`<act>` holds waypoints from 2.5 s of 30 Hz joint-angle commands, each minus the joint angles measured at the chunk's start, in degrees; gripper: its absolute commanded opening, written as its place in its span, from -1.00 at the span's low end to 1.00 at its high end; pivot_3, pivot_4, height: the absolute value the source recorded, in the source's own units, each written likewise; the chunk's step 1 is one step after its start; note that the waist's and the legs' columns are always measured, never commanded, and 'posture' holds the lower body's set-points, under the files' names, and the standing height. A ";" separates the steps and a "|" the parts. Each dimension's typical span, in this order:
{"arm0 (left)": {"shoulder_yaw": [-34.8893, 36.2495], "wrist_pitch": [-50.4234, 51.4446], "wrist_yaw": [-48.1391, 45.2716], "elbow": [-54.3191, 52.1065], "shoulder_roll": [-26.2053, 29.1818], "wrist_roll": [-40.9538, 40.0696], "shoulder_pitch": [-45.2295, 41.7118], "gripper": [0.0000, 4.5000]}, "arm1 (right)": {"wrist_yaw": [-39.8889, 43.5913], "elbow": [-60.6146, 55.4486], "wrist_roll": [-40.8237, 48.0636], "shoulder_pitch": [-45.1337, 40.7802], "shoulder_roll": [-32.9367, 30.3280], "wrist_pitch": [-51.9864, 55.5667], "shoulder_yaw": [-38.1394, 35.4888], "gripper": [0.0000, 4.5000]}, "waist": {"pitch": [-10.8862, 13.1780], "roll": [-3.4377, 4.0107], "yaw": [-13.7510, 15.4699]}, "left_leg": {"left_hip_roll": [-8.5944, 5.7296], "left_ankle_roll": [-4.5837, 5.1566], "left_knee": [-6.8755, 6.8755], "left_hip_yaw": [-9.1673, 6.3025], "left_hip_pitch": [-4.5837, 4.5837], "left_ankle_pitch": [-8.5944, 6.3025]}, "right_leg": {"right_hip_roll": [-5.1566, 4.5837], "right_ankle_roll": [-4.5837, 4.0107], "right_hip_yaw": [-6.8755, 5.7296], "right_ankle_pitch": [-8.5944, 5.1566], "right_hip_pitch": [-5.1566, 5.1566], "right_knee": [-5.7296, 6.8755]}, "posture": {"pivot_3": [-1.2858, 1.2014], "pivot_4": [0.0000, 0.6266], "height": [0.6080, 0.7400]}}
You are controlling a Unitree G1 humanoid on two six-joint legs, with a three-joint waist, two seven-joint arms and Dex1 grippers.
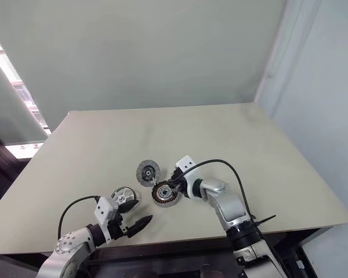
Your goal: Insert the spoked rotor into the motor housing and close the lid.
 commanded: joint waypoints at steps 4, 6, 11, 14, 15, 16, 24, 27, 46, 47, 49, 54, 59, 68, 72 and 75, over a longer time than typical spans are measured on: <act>1.42 -1.34 0.64 -1.67 0.27 -0.19 -0.14 1.00 | -0.18 3.30 -1.82 -2.35 1.61 -2.57 1.96 -0.68 | 0.00 0.01 -0.01 | -0.01 0.00 0.01 -0.01 -0.01 0.00 | 0.00 0.00 -0.01 0.00 0.00 0.00 | 0.03 -1.00 1.00; 1.47 -1.46 0.79 -1.78 0.39 -0.12 0.11 1.00 | -0.32 4.48 -2.12 -2.48 2.08 -3.39 2.20 -0.68 | 0.00 0.01 -0.01 | 0.00 0.00 0.02 -0.01 0.00 0.00 | 0.00 0.00 -0.01 0.00 0.00 0.01 | 0.03 -1.00 1.00; 1.64 -1.56 1.11 -2.29 0.53 -0.16 0.69 1.00 | -0.54 7.47 -2.90 -3.00 3.14 -5.50 2.50 -0.68 | 0.01 0.01 -0.02 | 0.00 0.00 0.01 -0.02 0.00 0.00 | 0.00 0.00 -0.01 0.00 -0.01 0.01 | 0.03 -1.00 1.00; 1.76 -1.54 1.27 -2.65 0.51 -0.12 1.03 1.00 | -0.70 9.24 -3.33 -3.48 3.71 -6.78 2.55 -0.68 | 0.00 0.02 -0.02 | 0.00 0.00 0.01 -0.02 0.00 0.00 | 0.00 0.00 -0.01 0.00 -0.01 0.01 | 0.03 -1.00 1.00; 1.81 -1.52 1.32 -2.76 0.50 -0.12 1.13 1.00 | -0.73 9.67 -3.44 -3.58 3.88 -7.07 2.52 -0.68 | 0.00 0.01 -0.01 | 0.00 0.00 0.00 -0.02 0.00 0.00 | 0.00 0.00 -0.01 0.00 -0.01 0.01 | 0.03 -1.00 1.00; 1.84 -1.49 1.35 -2.84 0.47 -0.11 1.20 1.00 | -0.75 10.03 -3.54 -3.66 4.01 -7.32 2.49 -0.68 | 0.01 0.02 -0.01 | 0.00 0.00 -0.01 -0.03 0.00 0.00 | 0.00 0.00 -0.02 0.00 -0.01 0.01 | 0.03 -1.00 1.00; 1.93 -1.07 1.79 -3.79 0.46 0.00 1.60 1.00 | -0.86 13.29 -4.24 -4.24 4.74 -9.00 2.18 -0.68 | 0.01 0.02 -0.02 | 0.00 0.00 -0.01 -0.03 0.00 0.00 | 0.00 0.00 -0.01 0.00 -0.01 0.01 | 0.03 -1.00 1.00; 1.87 -0.92 1.93 -3.98 0.55 0.00 1.59 1.00 | -0.83 14.07 -4.59 -4.31 4.79 -9.41 2.06 -0.68 | 0.01 0.02 -0.02 | 0.00 0.00 -0.01 -0.03 0.01 0.00 | 0.00 0.00 -0.02 0.00 -0.01 0.01 | 0.03 -1.00 1.00; 1.75 -0.49 1.84 -4.31 1.07 0.01 1.71 1.00 | -1.03 16.46 -5.62 -4.16 5.15 -10.89 1.95 -0.68 | 0.00 0.03 -0.03 | 0.00 0.00 -0.01 -0.04 0.01 0.00 | 0.00 0.00 -0.01 0.00 -0.01 0.01 | 0.03 -1.00 1.00; 1.75 -0.54 1.83 -4.24 1.06 0.02 1.71 1.00 | -0.99 16.54 -5.56 -4.16 5.18 -10.78 1.93 -0.68 | 0.00 0.03 -0.03 | 0.00 0.00 0.00 -0.03 0.01 0.00 | 0.00 0.00 -0.01 0.00 0.00 0.01 | 0.03 -1.00 1.00; 1.72 -0.59 1.82 -4.19 1.06 0.05 1.74 1.00 | -0.95 16.56 -5.47 -4.11 5.23 -10.58 1.91 -0.68 | 0.00 0.03 -0.03 | 0.00 0.00 0.00 -0.03 0.01 0.00 | 0.00 0.00 -0.01 0.00 0.00 0.01 | 0.03 -1.00 1.00; 1.66 -0.75 1.76 -3.89 1.07 0.20 1.71 1.00 | -0.89 16.59 -5.28 -4.08 5.44 -10.46 1.85 -0.68 | 0.00 0.03 -0.04 | 0.00 0.00 0.00 -0.03 0.02 0.00 | 0.00 0.00 -0.01 0.00 0.00 0.02 | 0.03 -1.00 1.00; 1.65 -0.98 1.61 -3.58 1.09 0.35 1.66 1.00 | 0.01 16.08 -5.24 -3.95 5.35 -9.33 2.20 0.04 | 0.00 0.03 -0.04 | 0.00 0.00 -0.01 -0.03 0.02 0.00 | 0.00 0.00 -0.01 0.00 0.00 0.02 | 0.03 -1.00 1.00; 1.68 -1.41 1.35 -2.85 1.04 0.42 1.39 1.00 | 0.62 10.98 -3.33 -3.15 5.79 -7.84 0.29 0.99 | 0.00 0.04 -0.03 | 0.00 -0.01 0.09 -0.05 0.02 0.01 | 0.00 0.00 -0.02 0.00 0.03 0.03 | 0.03 -1.00 1.00; 1.68 -1.58 1.29 -2.58 1.05 0.44 1.38 1.00 | 1.50 6.08 -2.36 -2.43 5.30 -5.04 0.01 0.99 | 0.00 0.04 -0.04 | 0.00 -0.01 -0.08 -0.06 0.01 0.01 | 0.01 0.00 -0.02 0.00 -0.06 0.02 | 0.03 -1.00 1.00; 1.67 -1.63 1.21 -2.37 1.04 0.40 1.28 1.00 | 1.99 3.47 -2.08 -1.87 4.68 -3.97 0.06 0.92 | 0.00 0.04 -0.02 | 0.00 -0.01 -0.18 -0.05 0.01 0.01 | 0.00 0.00 -0.02 0.00 -0.08 0.00 | 0.03 -1.00 1.00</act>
